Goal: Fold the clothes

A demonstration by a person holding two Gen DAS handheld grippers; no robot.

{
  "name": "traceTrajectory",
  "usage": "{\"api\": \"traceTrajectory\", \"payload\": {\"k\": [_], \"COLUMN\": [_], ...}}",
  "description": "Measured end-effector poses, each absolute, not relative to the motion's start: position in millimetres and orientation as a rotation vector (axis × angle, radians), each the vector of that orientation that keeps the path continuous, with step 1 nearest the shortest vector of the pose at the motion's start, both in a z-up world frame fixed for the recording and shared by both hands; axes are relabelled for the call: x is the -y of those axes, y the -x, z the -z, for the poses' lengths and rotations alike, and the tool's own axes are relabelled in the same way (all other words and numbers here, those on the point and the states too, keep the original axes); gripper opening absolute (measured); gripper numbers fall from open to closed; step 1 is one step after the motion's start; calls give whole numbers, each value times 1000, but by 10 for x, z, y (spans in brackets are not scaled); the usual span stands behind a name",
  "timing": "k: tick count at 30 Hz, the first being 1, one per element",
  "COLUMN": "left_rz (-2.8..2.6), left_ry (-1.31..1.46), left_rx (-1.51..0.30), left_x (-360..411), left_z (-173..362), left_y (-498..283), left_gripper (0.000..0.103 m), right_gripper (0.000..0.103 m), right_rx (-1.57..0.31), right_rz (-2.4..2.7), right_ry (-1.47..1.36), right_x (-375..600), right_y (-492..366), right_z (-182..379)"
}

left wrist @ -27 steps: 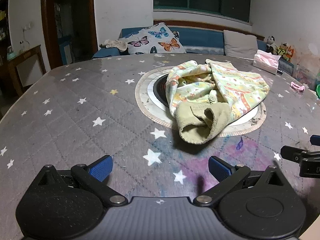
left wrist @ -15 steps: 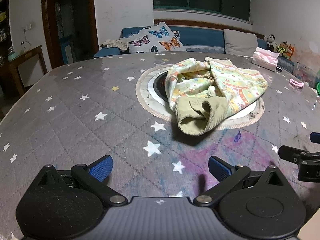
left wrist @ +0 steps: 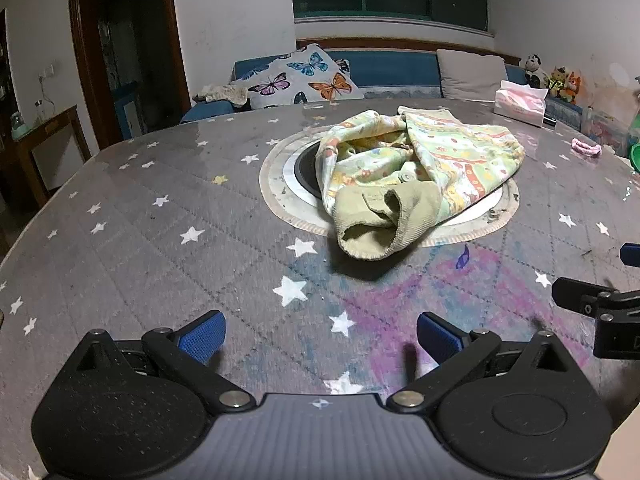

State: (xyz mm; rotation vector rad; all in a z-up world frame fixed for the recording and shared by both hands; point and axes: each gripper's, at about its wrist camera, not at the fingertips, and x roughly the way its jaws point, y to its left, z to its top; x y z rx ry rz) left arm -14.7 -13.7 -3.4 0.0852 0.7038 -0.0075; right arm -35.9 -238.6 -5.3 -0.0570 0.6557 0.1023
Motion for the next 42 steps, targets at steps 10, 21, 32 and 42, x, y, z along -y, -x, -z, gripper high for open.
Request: {"api": "traceTrajectory", "payload": {"k": [10, 21, 32, 42], "left_rz": [9, 15, 14, 15], "left_ry": [-86, -98, -116, -121], "left_rx": [-716, -726, -733, -737], "left_x": [150, 180, 205, 203], "left_z": [40, 15, -19, -82], "left_y": [52, -63, -213, -372], "left_gripper": [103, 103, 103, 103], "right_gripper": [103, 103, 103, 103], "right_rx": [-665, -671, -686, -694], "right_rz": [-120, -132, -146, -150], "right_ry": [71, 75, 75, 72], "right_x": [2341, 2346, 2343, 2355], "right_y": [286, 189, 36, -116], "right_z": [91, 90, 98, 84]}}
